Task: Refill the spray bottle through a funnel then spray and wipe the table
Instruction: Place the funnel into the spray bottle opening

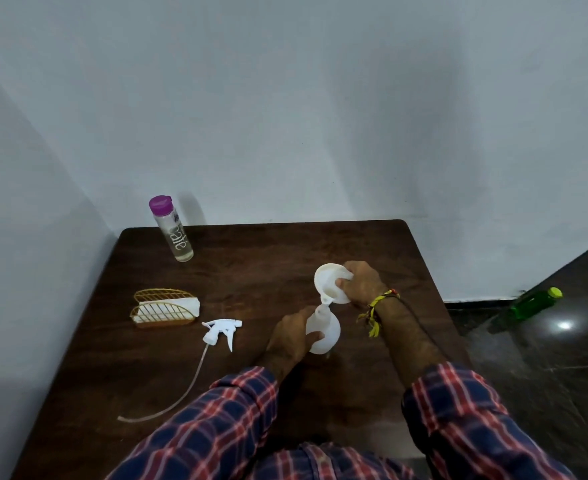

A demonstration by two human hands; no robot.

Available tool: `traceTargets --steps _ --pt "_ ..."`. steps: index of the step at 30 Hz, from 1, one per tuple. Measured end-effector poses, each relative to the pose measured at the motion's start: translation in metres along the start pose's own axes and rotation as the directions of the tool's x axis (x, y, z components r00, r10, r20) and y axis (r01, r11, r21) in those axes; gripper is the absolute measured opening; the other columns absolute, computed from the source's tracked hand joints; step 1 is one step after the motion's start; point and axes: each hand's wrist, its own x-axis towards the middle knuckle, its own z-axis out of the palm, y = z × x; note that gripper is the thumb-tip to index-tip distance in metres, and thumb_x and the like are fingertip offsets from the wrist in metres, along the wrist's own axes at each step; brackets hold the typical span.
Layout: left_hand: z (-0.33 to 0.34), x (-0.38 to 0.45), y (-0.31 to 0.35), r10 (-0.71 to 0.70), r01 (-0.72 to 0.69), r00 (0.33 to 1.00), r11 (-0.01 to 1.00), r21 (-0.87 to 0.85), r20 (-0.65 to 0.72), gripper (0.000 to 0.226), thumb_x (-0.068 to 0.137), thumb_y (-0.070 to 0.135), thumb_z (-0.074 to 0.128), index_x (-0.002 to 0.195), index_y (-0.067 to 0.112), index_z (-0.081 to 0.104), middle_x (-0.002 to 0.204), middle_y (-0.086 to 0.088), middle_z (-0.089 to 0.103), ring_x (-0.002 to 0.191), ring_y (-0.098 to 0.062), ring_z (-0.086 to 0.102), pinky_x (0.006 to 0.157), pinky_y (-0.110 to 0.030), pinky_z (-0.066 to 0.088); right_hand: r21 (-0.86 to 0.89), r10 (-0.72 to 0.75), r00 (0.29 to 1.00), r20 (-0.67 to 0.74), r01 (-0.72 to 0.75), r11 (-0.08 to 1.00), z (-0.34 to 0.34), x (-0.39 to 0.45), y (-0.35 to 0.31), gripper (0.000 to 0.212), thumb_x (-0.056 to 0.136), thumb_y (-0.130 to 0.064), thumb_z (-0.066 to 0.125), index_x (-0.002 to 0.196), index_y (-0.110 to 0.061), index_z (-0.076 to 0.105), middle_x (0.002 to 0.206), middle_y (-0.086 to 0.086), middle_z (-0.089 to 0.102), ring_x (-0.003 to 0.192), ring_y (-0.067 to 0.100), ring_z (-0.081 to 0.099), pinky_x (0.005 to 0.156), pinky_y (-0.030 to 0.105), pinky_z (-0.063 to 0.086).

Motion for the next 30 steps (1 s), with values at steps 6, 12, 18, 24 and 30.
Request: traceTargets --steps 6,12,18,24,30 --pt "0.003 0.001 0.001 -0.020 0.020 1.000 1.000 -0.001 0.002 0.058 0.090 0.037 0.066 0.141 0.020 0.045 0.140 -0.001 0.054 0.127 -0.020 0.051 0.105 -0.034 0.041 0.004 0.017 1.000 0.014 -0.017 1.000 -0.005 -0.001 0.015 0.035 0.092 -0.018 0.064 0.122 -0.001 0.062 0.123 0.019 0.063 0.112 0.035 0.060 0.094 0.041 0.051" --pt "0.004 0.003 -0.001 -0.031 0.031 0.999 0.999 -0.008 0.015 0.059 0.089 0.035 0.067 0.142 0.020 0.045 0.140 -0.002 0.054 0.128 -0.021 0.050 0.106 -0.036 0.041 0.068 0.014 0.997 0.078 -0.019 0.998 -0.009 -0.006 0.016 0.030 0.095 -0.014 0.059 0.118 0.005 0.060 0.102 0.017 0.060 0.077 0.023 0.059 0.057 0.024 0.054" --pt "0.005 0.003 0.001 -0.028 0.028 0.999 0.999 -0.016 0.019 0.059 0.089 0.033 0.067 0.142 0.020 0.044 0.142 -0.002 0.052 0.130 -0.021 0.048 0.109 -0.038 0.039 0.114 0.048 0.992 0.119 -0.062 0.992 -0.011 -0.010 0.026 0.030 0.097 -0.017 0.059 0.118 0.005 0.060 0.091 0.015 0.060 0.056 0.014 0.054 0.037 0.015 0.043" --pt "0.005 0.002 0.000 0.001 0.000 1.000 0.999 -0.044 0.013 0.059 0.088 0.034 0.068 0.141 0.017 0.046 0.138 -0.004 0.056 0.126 -0.023 0.053 0.107 -0.038 0.042 0.045 0.066 0.997 0.037 -0.067 0.997 0.012 -0.003 0.016 0.039 0.093 -0.020 0.063 0.130 -0.004 0.059 0.126 0.018 0.062 0.105 0.030 0.063 0.082 0.035 0.055" --pt "0.007 0.003 -0.009 -0.022 0.018 0.999 0.990 -0.137 -0.028 0.049 0.084 0.030 0.074 0.125 0.009 0.060 0.125 -0.010 0.065 0.116 -0.025 0.059 0.097 -0.033 0.046 -0.161 0.019 0.998 0.058 -0.009 0.987 0.035 -0.011 -0.001 0.039 0.096 -0.024 0.053 0.134 -0.014 0.051 0.135 0.016 0.056 0.122 0.035 0.055 0.102 0.044 0.047"
